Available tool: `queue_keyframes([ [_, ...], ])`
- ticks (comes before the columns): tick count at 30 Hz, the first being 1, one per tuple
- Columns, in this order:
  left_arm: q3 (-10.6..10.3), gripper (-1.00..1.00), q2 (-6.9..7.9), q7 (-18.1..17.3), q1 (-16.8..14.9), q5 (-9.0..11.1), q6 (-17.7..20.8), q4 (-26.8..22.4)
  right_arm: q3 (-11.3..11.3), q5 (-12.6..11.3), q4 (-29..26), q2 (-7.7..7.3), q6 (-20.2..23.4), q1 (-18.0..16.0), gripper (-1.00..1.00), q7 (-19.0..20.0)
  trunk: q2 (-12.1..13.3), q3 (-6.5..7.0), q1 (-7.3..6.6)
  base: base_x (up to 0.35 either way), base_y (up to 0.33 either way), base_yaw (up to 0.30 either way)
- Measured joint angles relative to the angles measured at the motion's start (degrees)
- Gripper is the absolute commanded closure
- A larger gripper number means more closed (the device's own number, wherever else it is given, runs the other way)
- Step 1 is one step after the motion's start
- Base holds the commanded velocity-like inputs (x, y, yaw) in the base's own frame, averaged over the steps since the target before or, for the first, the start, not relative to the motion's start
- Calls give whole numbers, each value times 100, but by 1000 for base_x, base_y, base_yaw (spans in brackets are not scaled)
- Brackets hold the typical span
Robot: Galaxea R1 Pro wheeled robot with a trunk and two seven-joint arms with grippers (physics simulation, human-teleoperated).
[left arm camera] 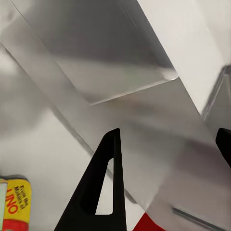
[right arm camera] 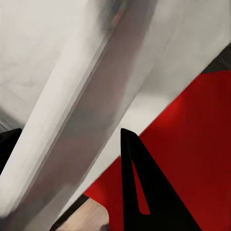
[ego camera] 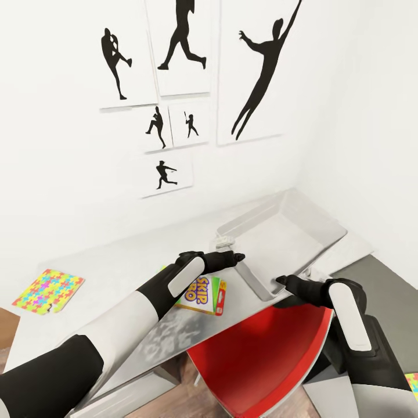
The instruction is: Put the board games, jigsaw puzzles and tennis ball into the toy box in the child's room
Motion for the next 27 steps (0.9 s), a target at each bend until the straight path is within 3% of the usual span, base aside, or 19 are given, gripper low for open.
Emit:
queue_keyframes([
  [10, 1, 100, 0, -2, 0, 0, 2, 5, 1, 1, 5, 2, 1, -1, 100, 0, 0, -12, 0, -3, 0, 0],
  [27, -1, 100, 0, -2, 0, 1, 4, 9, -1, 2, 9, 4, 0, 0, 100, 0, 0, -166, 0, 0, 0, 0],
])
